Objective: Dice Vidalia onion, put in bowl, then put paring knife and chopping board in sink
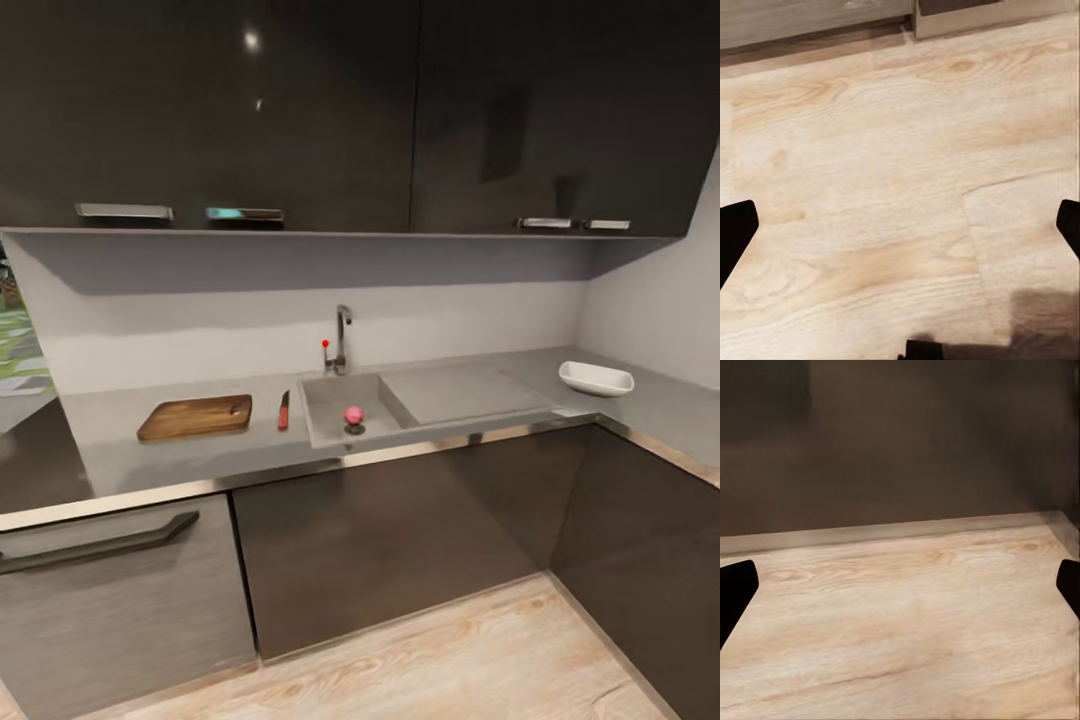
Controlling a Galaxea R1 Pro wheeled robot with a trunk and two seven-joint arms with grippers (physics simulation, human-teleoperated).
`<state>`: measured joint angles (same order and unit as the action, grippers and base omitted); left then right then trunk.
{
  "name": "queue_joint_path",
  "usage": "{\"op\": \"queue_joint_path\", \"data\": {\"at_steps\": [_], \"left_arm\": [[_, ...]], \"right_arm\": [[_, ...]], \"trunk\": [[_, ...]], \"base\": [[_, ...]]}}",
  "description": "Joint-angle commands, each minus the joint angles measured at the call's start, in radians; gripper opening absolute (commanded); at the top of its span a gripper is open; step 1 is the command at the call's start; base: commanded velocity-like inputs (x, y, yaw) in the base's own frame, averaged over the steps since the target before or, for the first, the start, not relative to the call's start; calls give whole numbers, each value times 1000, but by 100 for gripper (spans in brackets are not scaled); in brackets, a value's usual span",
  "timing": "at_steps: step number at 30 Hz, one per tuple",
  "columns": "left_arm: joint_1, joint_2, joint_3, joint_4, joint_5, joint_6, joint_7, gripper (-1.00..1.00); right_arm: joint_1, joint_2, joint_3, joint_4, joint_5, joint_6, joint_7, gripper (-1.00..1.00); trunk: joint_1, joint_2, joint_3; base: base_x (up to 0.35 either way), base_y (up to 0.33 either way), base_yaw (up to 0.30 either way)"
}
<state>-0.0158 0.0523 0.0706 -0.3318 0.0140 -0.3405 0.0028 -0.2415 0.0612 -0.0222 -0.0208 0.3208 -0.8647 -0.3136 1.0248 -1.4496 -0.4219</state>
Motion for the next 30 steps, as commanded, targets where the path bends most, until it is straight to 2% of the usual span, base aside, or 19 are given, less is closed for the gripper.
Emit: {"op": "queue_joint_path", "data": {"at_steps": [1,25,30], "left_arm": [[-1,0,2,0,1,-3,0,100],[0,0,2,0,1,-3,0,100],[-1,0,2,0,1,-3,0,100]], "right_arm": [[-1,0,-2,1,11,0,-9,100],[-1,0,-2,1,11,0,-9,100],[-1,0,-2,1,11,0,-9,100]], "trunk": [[0,0,0],[0,0,28],[0,0,34]], "base": [[155,-176,-199],[22,-21,-199],[161,0,-199]]}}
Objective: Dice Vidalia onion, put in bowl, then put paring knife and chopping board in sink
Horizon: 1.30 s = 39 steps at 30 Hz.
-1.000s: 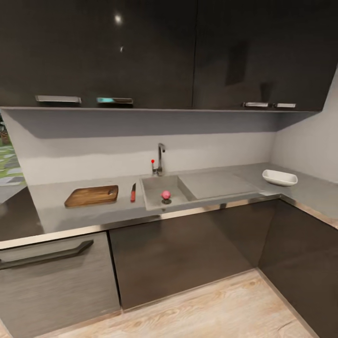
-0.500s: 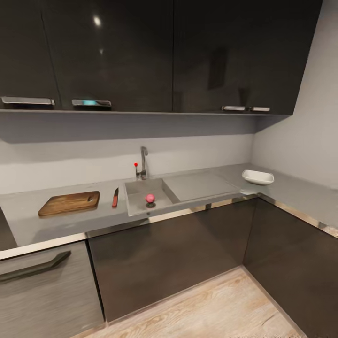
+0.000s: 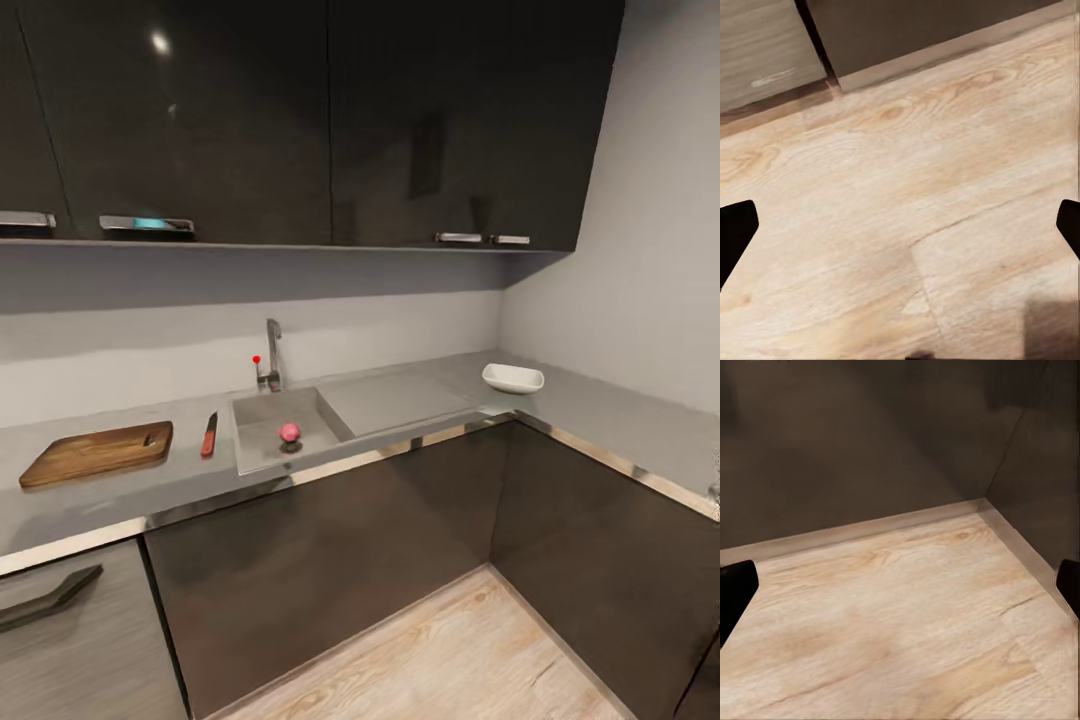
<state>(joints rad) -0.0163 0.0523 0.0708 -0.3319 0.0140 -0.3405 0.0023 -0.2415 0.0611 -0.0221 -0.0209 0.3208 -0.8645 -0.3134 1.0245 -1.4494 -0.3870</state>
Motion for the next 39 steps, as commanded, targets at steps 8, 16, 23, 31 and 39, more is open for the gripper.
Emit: {"op": "queue_joint_path", "data": {"at_steps": [8,16,23,31,39], "left_arm": [[0,0,1,0,1,-3,-1,100],[0,0,1,-1,0,-3,0,100],[0,0,1,-1,0,-3,0,100],[0,0,1,-1,0,-3,0,100],[0,0,1,-1,0,-3,0,100]], "right_arm": [[-1,0,-2,1,11,-1,-9,100],[-1,0,-2,1,11,-1,-9,100],[-1,0,-2,1,11,-1,-9,100],[-1,1,-2,1,11,-1,-9,100],[-1,1,-2,1,11,1,-9,100]], "trunk": [[0,-1,8],[0,-1,18],[0,-1,26],[0,-1,35],[0,-1,44]], "base": [[297,0,-199],[119,0,-199],[6,0,-199],[0,0,-199],[61,-67,-199]]}}
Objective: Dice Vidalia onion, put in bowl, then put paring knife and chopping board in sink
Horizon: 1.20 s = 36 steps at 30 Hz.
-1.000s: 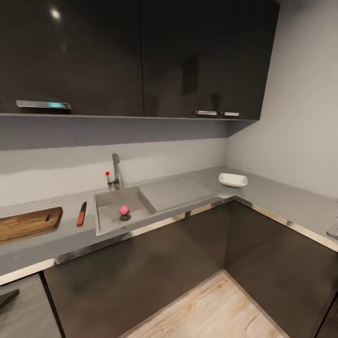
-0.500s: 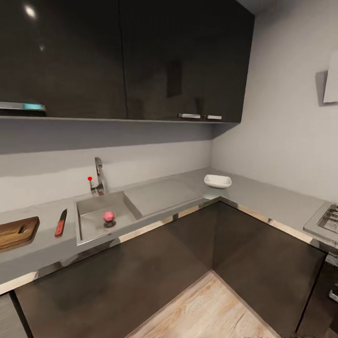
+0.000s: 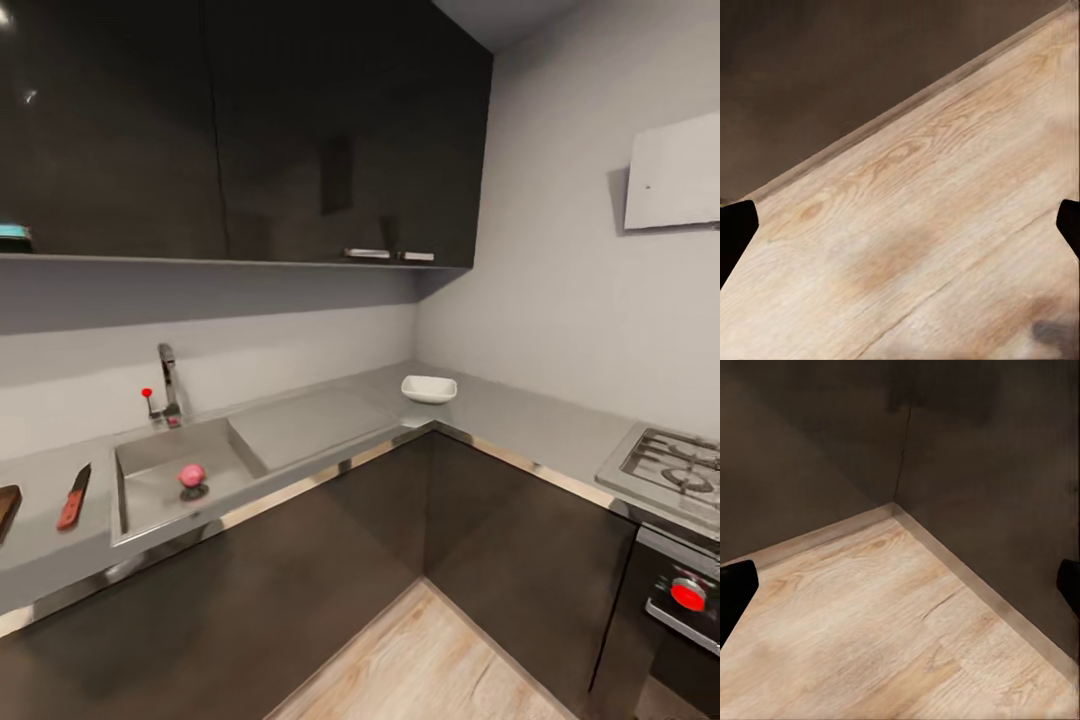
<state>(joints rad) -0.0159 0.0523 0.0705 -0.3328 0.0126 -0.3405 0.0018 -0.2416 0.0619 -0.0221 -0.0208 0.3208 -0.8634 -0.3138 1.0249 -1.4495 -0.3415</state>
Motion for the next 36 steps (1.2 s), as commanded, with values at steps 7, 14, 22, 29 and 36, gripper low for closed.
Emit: {"op": "queue_joint_path", "data": {"at_steps": [7,14,22,29,36], "left_arm": [[0,0,2,1,1,-3,0,100],[0,0,2,0,1,-3,1,100],[0,0,2,0,2,-3,1,100],[-1,0,2,-1,3,-4,0,100],[0,0,3,-6,3,-4,0,100]], "right_arm": [[-1,1,-2,1,11,1,-10,100],[-1,1,-2,1,11,1,-9,100],[-1,0,-2,1,11,4,-8,100],[-1,-4,-3,0,11,6,-9,100],[-1,0,-2,0,11,6,-11,100]], "trunk": [[0,0,3],[0,0,4],[0,0,4],[0,0,4],[-4,7,7]], "base": [[162,-161,-234],[116,-114,-278],[4,-4,-251],[0,0,-33],[0,0,-2]]}}
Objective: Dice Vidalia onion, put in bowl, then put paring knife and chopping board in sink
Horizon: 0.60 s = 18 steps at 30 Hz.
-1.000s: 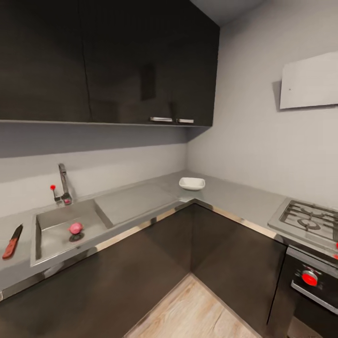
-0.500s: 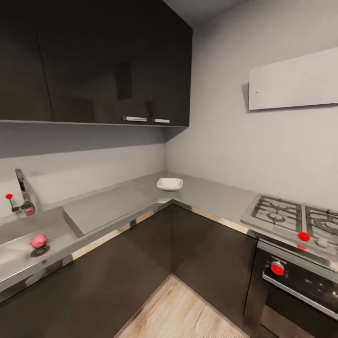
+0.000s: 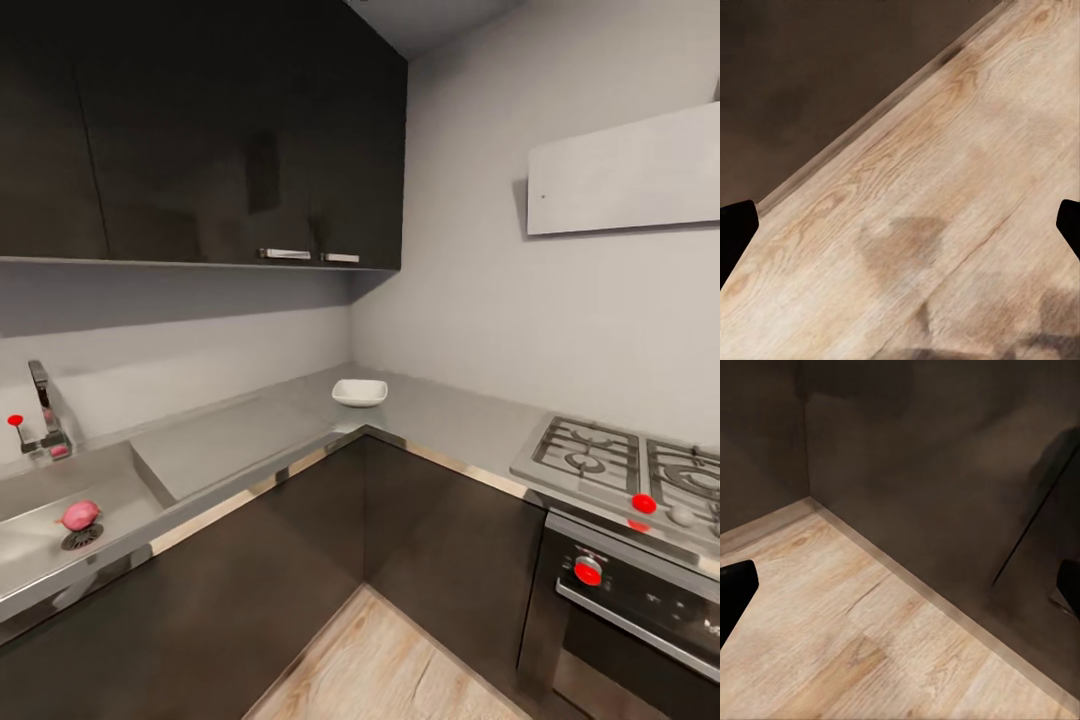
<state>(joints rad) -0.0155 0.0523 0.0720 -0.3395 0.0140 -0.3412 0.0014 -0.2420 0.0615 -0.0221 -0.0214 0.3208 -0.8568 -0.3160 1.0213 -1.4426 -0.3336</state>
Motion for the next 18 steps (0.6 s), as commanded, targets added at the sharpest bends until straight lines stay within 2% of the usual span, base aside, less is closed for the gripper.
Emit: {"op": "queue_joint_path", "data": {"at_steps": [1,18], "left_arm": [[0,0,1,1,1,-3,0,100],[-1,-1,2,2,1,-2,0,100]], "right_arm": [[-1,0,-2,1,11,-1,-9,100],[0,-3,-2,2,12,1,-7,100]], "trunk": [[-4,7,2],[-69,126,55]], "base": [[0,0,0],[0,0,0]]}}
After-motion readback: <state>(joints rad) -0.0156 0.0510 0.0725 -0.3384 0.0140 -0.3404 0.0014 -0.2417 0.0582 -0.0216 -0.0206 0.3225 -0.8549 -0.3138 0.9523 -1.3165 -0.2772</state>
